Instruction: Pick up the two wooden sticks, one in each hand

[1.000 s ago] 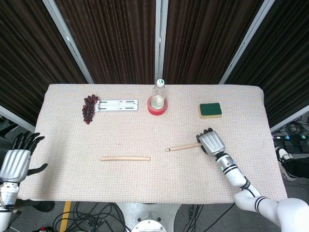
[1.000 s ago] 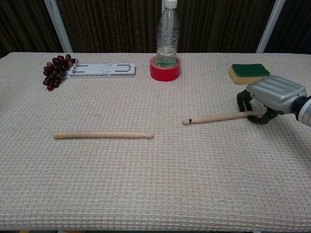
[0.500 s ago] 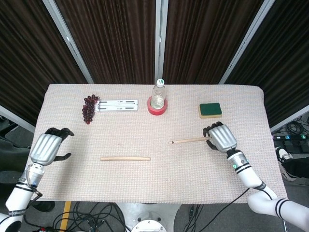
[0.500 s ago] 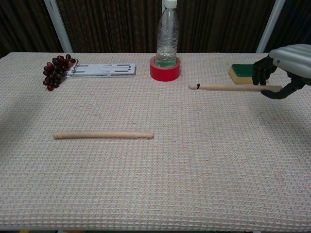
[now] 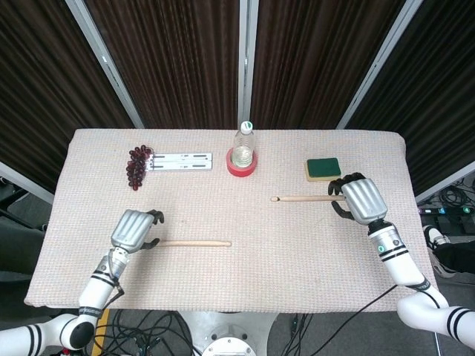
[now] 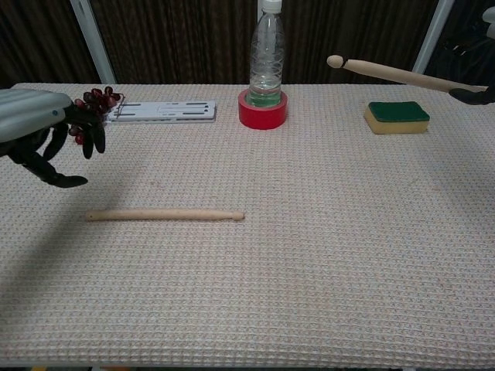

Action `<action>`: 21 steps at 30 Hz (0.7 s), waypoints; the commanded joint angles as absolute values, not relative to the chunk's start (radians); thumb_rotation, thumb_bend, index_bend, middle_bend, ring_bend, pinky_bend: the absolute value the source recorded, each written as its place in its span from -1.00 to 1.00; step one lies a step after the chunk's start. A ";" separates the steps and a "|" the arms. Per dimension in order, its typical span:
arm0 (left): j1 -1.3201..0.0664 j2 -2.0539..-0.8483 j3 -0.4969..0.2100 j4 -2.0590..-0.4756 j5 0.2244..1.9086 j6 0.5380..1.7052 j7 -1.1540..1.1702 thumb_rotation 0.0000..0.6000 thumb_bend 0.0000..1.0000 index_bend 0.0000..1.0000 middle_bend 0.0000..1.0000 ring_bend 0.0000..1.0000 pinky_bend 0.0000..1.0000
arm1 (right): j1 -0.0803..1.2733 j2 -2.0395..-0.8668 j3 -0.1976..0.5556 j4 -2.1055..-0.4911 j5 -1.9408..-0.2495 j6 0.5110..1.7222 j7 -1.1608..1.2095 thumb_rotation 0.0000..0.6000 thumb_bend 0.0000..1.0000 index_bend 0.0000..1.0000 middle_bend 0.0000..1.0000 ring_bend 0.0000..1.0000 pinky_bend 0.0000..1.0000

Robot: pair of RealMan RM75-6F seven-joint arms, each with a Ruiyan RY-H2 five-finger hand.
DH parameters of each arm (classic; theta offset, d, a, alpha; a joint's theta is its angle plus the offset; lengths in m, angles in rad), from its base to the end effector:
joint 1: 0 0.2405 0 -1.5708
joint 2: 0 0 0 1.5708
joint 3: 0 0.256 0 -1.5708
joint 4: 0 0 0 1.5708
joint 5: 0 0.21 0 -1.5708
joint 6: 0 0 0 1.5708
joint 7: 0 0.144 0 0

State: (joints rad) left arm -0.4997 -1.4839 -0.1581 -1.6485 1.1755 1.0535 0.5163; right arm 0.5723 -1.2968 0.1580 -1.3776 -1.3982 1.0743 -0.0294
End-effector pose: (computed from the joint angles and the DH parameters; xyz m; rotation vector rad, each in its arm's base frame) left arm -0.1907 0.2850 0.0036 -1.7968 -0.9449 -0.8156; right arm -0.2341 -0.3477 0.0929 1.7294 -0.7865 0.9480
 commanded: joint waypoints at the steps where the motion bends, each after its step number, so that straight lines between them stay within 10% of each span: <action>1: -0.527 -1.539 -0.153 -1.637 1.129 1.057 0.581 1.00 -0.54 -0.13 -0.03 0.35 0.52 | 0.566 -1.305 0.152 -1.366 -1.400 1.080 -0.018 1.00 0.69 0.14 0.17 -0.21 -0.34; 21: -0.575 -1.671 -0.114 -1.545 0.959 1.085 0.740 1.00 -0.54 -0.16 -0.04 0.37 0.52 | 0.569 -1.347 0.133 -1.297 -1.415 1.077 0.010 1.00 0.69 0.14 0.17 -0.21 -0.34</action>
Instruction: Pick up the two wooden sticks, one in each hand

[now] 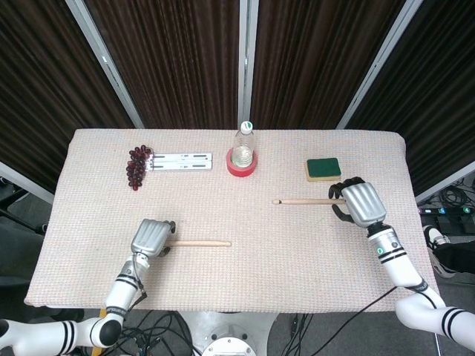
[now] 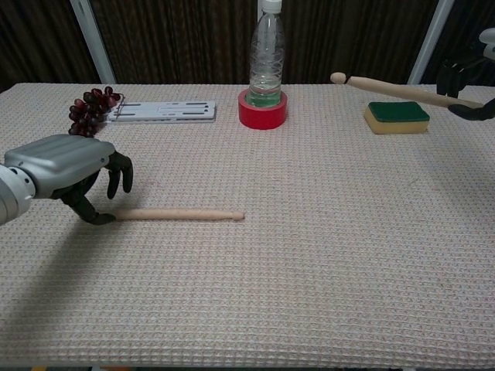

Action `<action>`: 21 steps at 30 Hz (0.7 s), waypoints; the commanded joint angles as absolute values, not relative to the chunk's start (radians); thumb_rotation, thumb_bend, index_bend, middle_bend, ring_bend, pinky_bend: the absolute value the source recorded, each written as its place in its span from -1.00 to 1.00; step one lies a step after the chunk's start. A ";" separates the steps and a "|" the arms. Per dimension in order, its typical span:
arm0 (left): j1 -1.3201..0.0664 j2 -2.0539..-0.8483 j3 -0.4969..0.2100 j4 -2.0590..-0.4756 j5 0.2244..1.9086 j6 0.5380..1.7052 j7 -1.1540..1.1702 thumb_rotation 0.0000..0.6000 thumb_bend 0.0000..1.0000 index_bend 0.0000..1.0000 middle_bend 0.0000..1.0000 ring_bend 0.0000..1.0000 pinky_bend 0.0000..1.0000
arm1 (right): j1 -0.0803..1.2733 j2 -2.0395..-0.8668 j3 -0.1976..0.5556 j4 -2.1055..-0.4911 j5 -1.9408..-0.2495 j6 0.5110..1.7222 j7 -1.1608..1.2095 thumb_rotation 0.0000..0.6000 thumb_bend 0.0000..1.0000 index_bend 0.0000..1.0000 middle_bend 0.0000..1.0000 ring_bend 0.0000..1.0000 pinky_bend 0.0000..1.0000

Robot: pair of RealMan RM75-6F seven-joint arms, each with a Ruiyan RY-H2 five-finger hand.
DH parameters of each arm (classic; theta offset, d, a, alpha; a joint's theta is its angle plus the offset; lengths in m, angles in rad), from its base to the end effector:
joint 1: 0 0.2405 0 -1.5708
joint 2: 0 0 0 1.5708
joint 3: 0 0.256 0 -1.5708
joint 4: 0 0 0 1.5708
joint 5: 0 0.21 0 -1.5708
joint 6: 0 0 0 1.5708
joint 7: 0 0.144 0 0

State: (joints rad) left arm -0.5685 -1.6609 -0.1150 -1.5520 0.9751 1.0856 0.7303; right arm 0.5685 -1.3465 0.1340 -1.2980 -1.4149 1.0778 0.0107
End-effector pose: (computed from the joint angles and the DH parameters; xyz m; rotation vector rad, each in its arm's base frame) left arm -0.1859 0.2806 -0.0502 -1.8285 -0.9402 -0.6362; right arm -0.2474 -0.3470 0.0810 1.7340 -0.8037 0.9330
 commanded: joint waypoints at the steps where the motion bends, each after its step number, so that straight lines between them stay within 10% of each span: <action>1: -0.578 -1.674 -0.114 -1.543 0.951 1.084 0.745 1.00 -0.54 -0.15 -0.04 0.37 0.52 | 0.569 -1.349 0.133 -1.296 -1.415 1.077 0.010 1.00 0.69 0.14 0.17 -0.21 -0.34; 21: -0.610 -1.685 -0.093 -1.529 0.891 1.079 0.760 1.00 -0.46 -0.10 0.08 0.37 0.52 | 0.565 -1.364 0.122 -1.267 -1.421 1.077 0.021 1.00 0.69 0.14 0.17 -0.21 -0.34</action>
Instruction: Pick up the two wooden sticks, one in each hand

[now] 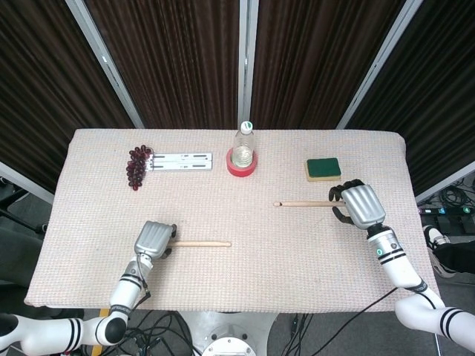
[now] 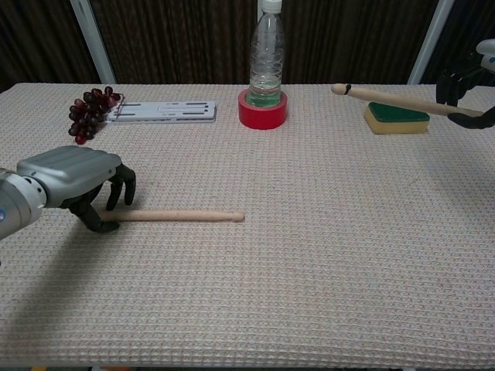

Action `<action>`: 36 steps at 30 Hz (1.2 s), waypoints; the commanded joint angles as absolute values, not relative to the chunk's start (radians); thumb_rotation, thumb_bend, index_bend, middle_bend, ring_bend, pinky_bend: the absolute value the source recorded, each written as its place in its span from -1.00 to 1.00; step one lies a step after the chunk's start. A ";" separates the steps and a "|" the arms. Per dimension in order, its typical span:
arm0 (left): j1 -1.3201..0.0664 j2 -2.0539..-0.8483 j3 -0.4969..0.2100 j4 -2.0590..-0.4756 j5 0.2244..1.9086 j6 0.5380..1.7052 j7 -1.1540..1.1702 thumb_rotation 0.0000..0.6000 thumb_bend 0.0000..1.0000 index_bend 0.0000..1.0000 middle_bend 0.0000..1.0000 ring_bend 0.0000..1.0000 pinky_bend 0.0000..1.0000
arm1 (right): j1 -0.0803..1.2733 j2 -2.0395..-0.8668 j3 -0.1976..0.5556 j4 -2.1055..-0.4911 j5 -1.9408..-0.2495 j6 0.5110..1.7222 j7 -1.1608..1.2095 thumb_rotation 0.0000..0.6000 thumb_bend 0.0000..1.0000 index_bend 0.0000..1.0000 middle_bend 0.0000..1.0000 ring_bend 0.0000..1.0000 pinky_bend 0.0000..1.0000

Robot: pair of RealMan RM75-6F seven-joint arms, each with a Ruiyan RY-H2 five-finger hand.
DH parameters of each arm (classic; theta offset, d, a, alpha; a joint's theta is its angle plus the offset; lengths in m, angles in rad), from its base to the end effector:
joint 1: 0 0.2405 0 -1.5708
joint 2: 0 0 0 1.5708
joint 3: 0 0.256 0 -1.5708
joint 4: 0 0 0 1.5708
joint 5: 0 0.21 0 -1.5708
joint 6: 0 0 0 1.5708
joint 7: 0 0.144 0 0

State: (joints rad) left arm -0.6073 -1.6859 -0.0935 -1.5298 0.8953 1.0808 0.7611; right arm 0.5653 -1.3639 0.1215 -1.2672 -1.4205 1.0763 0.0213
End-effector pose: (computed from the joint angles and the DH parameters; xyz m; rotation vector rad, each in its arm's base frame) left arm -0.1870 0.2814 -0.0614 -1.8478 -0.9567 -0.5749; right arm -0.2539 -0.3457 0.0762 1.7397 -0.8086 0.9165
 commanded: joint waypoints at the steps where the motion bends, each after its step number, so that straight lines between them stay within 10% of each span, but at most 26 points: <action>1: -0.611 -1.685 -0.093 -1.529 0.890 1.079 0.760 1.00 -0.45 -0.10 0.08 0.37 0.52 | 0.565 -1.364 0.122 -1.267 -1.421 1.077 0.021 1.00 0.69 0.14 0.17 -0.21 -0.34; 22: -0.615 -1.674 -0.069 -1.511 0.939 1.061 0.666 1.00 0.04 0.07 0.18 0.40 0.51 | 0.555 -1.367 0.116 -1.268 -1.418 1.081 0.026 1.00 0.69 0.14 0.17 -0.21 -0.34; 36: -0.565 -1.531 -0.118 -1.471 1.264 1.033 -0.011 1.00 0.13 0.18 0.31 0.42 0.51 | 0.490 -1.347 0.080 -1.396 -1.462 1.127 0.306 1.00 0.78 0.20 0.22 -0.17 -0.32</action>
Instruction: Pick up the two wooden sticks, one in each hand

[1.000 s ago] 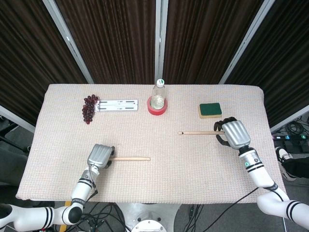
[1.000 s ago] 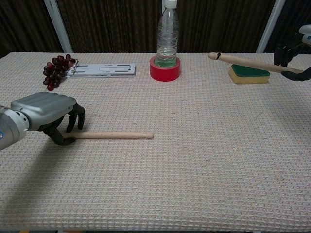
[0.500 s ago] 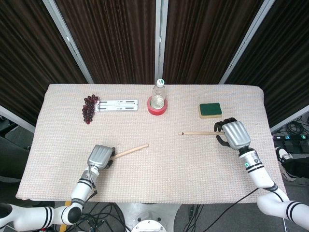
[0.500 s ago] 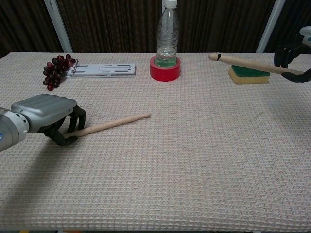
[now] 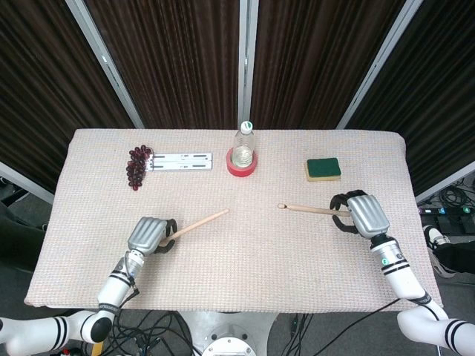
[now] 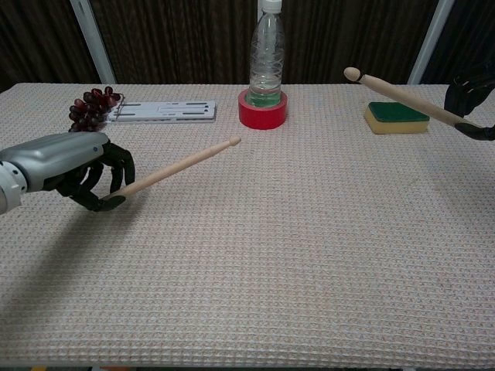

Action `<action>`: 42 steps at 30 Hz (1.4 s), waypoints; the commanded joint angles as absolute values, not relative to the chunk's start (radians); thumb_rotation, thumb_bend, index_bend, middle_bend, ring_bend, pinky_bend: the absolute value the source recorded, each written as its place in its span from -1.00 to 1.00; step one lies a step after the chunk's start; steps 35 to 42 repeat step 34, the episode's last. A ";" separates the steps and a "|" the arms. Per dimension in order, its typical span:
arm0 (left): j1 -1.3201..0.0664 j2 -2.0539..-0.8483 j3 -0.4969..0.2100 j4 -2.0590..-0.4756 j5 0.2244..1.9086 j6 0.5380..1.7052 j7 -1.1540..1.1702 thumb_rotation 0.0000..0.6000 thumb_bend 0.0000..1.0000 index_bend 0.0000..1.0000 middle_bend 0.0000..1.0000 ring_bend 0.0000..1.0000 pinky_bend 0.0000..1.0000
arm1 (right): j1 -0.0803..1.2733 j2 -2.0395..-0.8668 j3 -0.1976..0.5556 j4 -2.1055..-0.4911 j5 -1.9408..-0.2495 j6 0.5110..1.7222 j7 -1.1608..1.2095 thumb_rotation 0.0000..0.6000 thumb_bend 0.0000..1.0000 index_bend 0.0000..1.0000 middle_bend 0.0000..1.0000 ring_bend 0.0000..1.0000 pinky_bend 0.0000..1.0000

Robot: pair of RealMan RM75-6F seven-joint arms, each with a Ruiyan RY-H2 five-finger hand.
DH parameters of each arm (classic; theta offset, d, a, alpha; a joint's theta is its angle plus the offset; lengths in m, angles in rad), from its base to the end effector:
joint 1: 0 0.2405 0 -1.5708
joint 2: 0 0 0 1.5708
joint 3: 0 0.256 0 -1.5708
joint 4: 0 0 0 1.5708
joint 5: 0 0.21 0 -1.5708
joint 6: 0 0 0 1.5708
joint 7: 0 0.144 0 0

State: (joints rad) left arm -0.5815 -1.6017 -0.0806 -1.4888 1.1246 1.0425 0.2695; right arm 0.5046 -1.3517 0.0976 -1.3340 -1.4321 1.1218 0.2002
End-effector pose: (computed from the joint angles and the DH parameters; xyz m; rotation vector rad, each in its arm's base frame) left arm -0.1972 0.2902 -0.0370 -1.7731 -1.1667 -0.8810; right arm -0.2611 -0.3193 0.0728 1.6640 -1.0352 1.0522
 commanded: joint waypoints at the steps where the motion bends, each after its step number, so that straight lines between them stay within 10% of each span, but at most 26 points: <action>1: -0.568 -1.521 -0.127 -1.470 1.286 1.033 -0.061 1.00 0.13 0.18 0.31 0.42 0.50 | 0.492 -1.349 0.076 -1.411 -1.470 1.124 0.331 1.00 0.79 0.20 0.22 -0.17 -0.32; 42: -0.723 -1.507 -0.132 -1.495 1.553 1.055 -0.291 1.00 0.13 0.18 0.30 0.41 0.50 | 0.580 -1.661 0.191 -1.581 -1.309 1.063 0.189 1.00 0.88 0.28 0.24 -0.13 -0.29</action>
